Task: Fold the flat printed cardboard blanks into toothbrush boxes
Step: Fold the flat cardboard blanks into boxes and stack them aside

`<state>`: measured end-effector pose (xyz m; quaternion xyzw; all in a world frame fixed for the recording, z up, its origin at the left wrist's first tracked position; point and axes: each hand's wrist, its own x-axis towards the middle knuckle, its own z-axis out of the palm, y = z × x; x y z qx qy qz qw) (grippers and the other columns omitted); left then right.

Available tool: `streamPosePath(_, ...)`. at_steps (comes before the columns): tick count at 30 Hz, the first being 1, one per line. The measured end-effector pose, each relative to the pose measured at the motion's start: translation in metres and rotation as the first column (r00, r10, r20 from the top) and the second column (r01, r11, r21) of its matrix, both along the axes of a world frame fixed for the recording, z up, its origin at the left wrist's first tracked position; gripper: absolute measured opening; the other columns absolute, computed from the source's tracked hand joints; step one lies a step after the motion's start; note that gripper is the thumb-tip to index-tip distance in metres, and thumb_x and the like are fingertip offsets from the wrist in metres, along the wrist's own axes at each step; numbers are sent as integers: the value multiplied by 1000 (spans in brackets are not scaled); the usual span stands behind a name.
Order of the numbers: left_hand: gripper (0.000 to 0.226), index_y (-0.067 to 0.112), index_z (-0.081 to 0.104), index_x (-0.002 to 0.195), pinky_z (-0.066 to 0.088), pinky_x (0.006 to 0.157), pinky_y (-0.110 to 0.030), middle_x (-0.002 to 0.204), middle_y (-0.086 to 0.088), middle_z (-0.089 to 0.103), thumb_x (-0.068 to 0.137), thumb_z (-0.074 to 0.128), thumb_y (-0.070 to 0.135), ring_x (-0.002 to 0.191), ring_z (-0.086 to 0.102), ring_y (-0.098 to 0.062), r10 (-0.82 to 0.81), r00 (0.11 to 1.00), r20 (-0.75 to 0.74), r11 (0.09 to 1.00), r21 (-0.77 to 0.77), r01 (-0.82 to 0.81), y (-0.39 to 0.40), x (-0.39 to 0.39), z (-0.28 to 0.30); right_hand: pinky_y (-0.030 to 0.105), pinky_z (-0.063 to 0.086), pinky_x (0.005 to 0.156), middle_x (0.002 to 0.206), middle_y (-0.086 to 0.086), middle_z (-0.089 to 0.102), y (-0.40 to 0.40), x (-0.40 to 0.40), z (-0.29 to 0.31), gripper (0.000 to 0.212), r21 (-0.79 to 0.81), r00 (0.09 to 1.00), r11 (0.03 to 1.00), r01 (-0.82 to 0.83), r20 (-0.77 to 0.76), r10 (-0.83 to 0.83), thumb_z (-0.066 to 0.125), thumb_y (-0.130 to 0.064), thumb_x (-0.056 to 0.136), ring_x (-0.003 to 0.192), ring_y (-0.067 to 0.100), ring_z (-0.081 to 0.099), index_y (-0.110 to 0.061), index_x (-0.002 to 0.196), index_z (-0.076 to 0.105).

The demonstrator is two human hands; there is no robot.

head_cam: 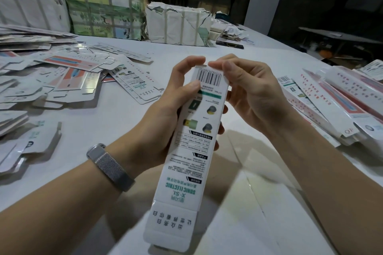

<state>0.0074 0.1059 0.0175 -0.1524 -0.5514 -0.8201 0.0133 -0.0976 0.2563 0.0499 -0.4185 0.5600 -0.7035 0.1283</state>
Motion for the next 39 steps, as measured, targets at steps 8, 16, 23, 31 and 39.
streamPosePath(8,22,44,50,120,54,61,-45,93,-17,67,103,41,34,74,68,-36,100,995,0,995,9,-100,0,-2,0,49,52,64,95,1,64,-5,1,-5,21,53,982,990,134,-141,-125,59,-24,93,90,30,65,-10,102,71)
streamPosePath(16,21,38,45,124,56,57,-43,90,-14,70,107,36,30,72,69,-32,234,972,7,972,-36,-234,5,1,6,41,48,69,99,11,66,-11,6,-7,20,96,985,981,167,-68,-161,62,-21,90,85,27,63,-11,105,72)
streamPosePath(23,19,39,36,125,57,74,-43,100,0,75,108,31,30,80,69,-20,287,958,-10,946,159,-282,11,-5,14,18,51,66,117,4,56,-21,18,-9,41,186,885,891,414,-310,-347,65,-25,95,95,10,59,-31,135,57)
streamPosePath(31,45,10,18,149,49,60,-6,102,16,46,106,25,-3,68,58,25,544,775,-321,809,-42,-586,15,-20,1,40,60,84,117,-1,58,-24,21,-11,62,331,933,877,348,-216,-288,72,-39,80,100,18,68,-30,139,55)
streamPosePath(39,27,70,42,115,48,88,-37,117,33,60,98,44,49,119,50,0,446,890,-92,848,-273,-454,-6,-24,-1,25,50,66,101,-10,59,-6,-8,0,50,470,849,708,528,-318,-422,74,-38,83,79,6,64,-39,131,59)
